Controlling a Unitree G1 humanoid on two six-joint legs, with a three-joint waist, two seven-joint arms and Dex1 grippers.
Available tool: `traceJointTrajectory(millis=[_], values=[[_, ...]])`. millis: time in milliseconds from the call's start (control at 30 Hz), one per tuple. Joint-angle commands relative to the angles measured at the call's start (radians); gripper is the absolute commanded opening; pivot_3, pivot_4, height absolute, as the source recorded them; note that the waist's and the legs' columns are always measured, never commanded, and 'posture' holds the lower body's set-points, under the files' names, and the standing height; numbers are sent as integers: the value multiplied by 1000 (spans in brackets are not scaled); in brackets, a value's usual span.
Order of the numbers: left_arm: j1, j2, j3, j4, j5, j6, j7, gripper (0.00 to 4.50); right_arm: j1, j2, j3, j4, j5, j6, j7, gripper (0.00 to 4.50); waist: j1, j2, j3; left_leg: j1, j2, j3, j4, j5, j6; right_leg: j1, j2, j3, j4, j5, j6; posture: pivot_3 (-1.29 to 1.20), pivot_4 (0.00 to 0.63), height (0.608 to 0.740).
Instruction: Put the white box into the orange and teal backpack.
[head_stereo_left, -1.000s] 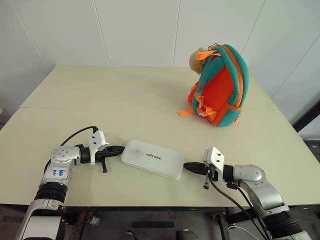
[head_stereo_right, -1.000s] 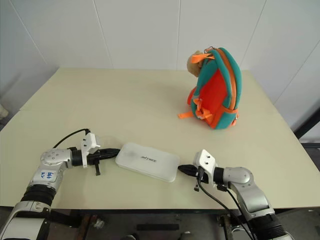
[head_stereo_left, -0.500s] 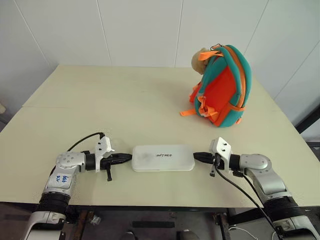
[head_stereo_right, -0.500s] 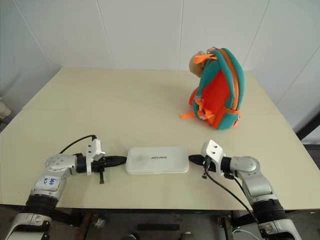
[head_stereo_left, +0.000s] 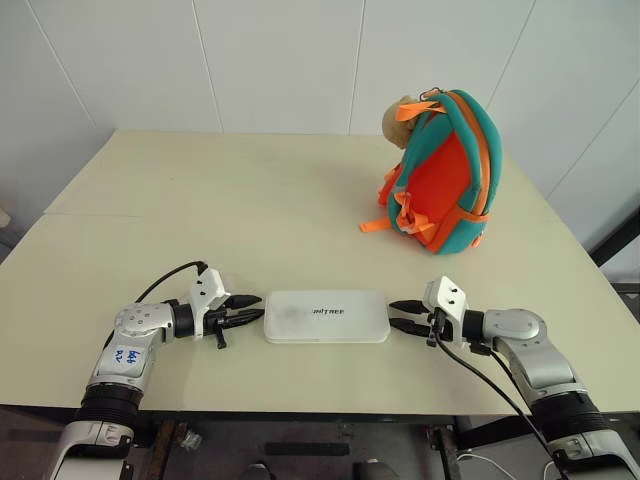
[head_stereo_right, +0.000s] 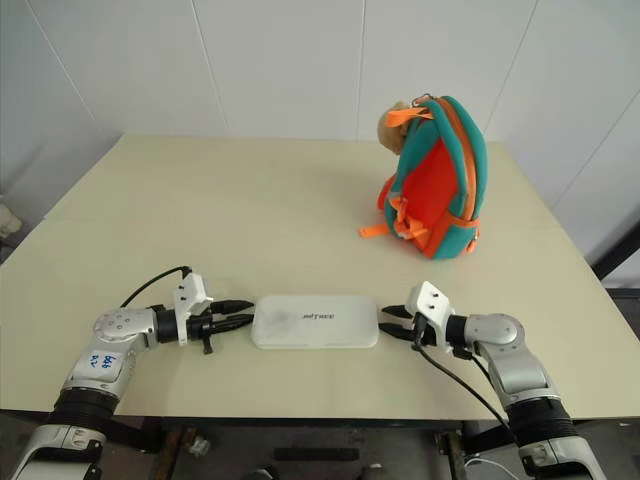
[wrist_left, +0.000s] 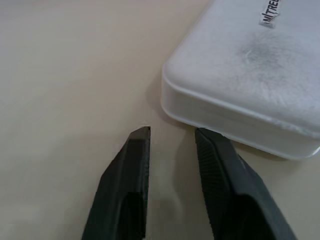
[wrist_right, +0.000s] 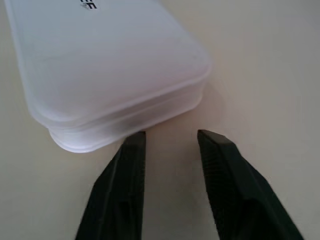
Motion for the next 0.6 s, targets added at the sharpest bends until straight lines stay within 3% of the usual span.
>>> traceJointTrajectory(millis=[33, 167, 233, 400, 600], values=[[19, 33, 17, -50, -18, 52, -7, 2711, 9, -51, -30, -24, 3, 21, 8, 3150, 0, 0, 0, 0, 0, 0, 0, 0, 0, 0, 0, 0, 0, 0, 0, 0, 150, 740], [43, 77, 46, -97, -84, 190, -42, 3988, -7, -131, -44, -11, 7, 44, 47, 4487, 0, 0, 0, 0, 0, 0, 0, 0, 0, 0, 0, 0, 0, 0, 0, 0, 150, 740], [38, 110, 50, -118, -125, 315, -66, 4462, -21, -180, -34, -4, 1, 62, 86, 4500, -1, 0, 0, 0, 0, 0, 0, 0, 0, 0, 0, 0, 0, 0, 0, 0, 150, 740], [-39, 171, 64, -143, -300, 724, -149, 4462, -63, -243, -2, -83, 62, 255, 202, 4500, -4, 0, 0, 0, 0, 0, 0, 0, 0, 0, 0, 0, 0, 0, 0, 0, 150, 740], [-133, 164, 17, -71, -347, 994, -156, 4462, -107, -200, 37, -107, 53, 311, 210, 4500, -12, 0, 0, 0, 0, 0, 0, 0, 0, -1, 0, 0, 0, 0, 0, 0, 150, 740]])
